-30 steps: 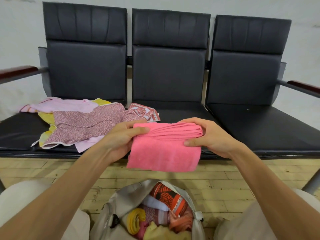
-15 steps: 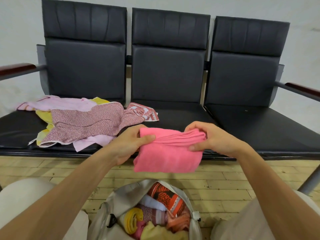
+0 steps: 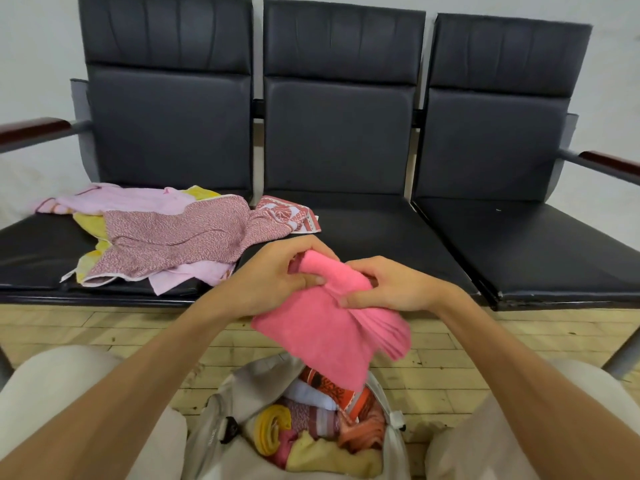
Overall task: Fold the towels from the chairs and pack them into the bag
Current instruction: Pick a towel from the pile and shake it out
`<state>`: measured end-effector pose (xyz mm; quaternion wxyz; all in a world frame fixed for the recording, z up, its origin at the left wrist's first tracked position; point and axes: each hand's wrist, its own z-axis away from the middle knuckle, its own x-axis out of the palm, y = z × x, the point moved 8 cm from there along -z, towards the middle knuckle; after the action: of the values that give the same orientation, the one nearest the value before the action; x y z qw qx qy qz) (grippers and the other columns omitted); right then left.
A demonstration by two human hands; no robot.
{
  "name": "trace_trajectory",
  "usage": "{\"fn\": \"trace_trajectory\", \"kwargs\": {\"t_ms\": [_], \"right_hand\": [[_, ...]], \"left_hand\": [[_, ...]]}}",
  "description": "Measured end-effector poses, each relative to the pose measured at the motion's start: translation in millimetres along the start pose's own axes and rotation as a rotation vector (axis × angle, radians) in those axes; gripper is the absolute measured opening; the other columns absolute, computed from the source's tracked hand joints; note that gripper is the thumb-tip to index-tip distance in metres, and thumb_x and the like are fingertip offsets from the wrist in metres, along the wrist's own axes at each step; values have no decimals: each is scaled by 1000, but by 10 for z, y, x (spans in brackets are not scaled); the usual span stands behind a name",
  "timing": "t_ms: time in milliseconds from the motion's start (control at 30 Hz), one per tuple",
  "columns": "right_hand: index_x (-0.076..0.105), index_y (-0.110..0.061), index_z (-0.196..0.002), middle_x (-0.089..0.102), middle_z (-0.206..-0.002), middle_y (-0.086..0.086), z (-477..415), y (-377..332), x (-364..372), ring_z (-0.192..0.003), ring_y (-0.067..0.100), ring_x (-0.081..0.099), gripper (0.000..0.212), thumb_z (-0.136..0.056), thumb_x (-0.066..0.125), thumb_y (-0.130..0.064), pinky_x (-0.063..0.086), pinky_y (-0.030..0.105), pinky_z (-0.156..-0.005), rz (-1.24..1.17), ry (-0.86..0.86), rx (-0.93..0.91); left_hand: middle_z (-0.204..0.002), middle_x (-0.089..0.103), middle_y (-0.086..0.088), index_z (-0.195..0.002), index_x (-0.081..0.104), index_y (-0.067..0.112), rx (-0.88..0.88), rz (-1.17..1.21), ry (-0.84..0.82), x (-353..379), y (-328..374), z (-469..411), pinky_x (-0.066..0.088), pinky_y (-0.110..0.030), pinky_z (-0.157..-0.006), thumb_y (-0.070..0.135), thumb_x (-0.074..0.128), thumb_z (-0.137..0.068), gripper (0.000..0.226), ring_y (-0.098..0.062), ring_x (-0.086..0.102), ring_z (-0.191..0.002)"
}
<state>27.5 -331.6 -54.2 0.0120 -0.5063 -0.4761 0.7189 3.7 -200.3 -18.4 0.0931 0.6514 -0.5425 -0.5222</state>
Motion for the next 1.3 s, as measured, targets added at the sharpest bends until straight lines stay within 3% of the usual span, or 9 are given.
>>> {"fn": "trace_trajectory", "kwargs": {"t_ms": [333,500,633,767,967,1100,1167,1233,1300], "right_hand": [[68,-22,-115,70,-107,-9,227,24,-343,-98,6,66,35,-81,78,-19,53,22,-84,-88,140,-20],[65,-22,-119,67,-113,-7,387,99,-614,-104,11,65,43,-80,76,-8,58,34,-80,-273,304,-64],[63,-16,-121,65,-117,-5,488,77,-741,-109,14,62,42,-83,69,3,55,30,-79,-355,418,-160],[62,-14,-122,65,-121,-5,511,34,-700,-114,14,61,42,-85,65,5,55,31,-85,-328,371,-208],[66,-14,-116,69,-118,-3,484,109,-689,-109,15,65,42,-84,59,13,57,31,-78,-594,370,-138],[59,-11,-127,59,-127,7,417,187,-591,-112,26,60,52,-78,74,-22,54,41,-84,-766,211,-94],[66,-15,-118,61,-123,7,398,200,-559,-108,26,62,55,-73,79,-44,55,42,-81,-755,228,-58],[71,-19,-104,65,-117,4,405,237,-607,-100,25,65,33,-77,75,-38,58,39,-74,-686,357,2],[70,-19,-107,65,-118,3,414,237,-638,-97,22,68,28,-80,71,-20,59,39,-72,-686,422,10]], "left_hand": [[-99,73,13,-97,71,21,-95,333,239,-135,-114,21,49,-17,-84,-8,72,-75,37,-4,66,-98],[-87,73,12,-95,67,19,-229,593,324,-133,-267,5,51,-15,-69,-9,64,-80,32,-2,66,-84],[-88,71,9,-101,62,17,-239,764,273,-48,-263,-26,53,-20,-65,-5,60,-81,29,-4,66,-82],[-92,70,11,-101,61,17,-201,696,240,-5,-235,-40,54,-22,-72,-6,59,-81,30,-5,64,-88],[-90,71,11,-95,68,17,-185,562,388,-110,-227,-42,54,-22,-74,-13,62,-81,34,-5,65,-88],[-90,72,12,-92,70,16,-197,515,430,-190,-212,-32,56,-24,-77,-15,63,-79,34,-3,66,-86],[-89,73,14,-91,71,15,-174,485,419,-209,-165,-24,56,-22,-78,-18,62,-78,36,-1,66,-87],[-89,72,16,-88,71,16,-157,457,402,-199,-124,-16,55,-20,-79,-20,62,-76,39,0,66,-89],[-89,72,17,-83,75,22,-156,479,395,-195,-124,-16,55,-20,-77,-21,62,-75,45,1,66,-88]]}}
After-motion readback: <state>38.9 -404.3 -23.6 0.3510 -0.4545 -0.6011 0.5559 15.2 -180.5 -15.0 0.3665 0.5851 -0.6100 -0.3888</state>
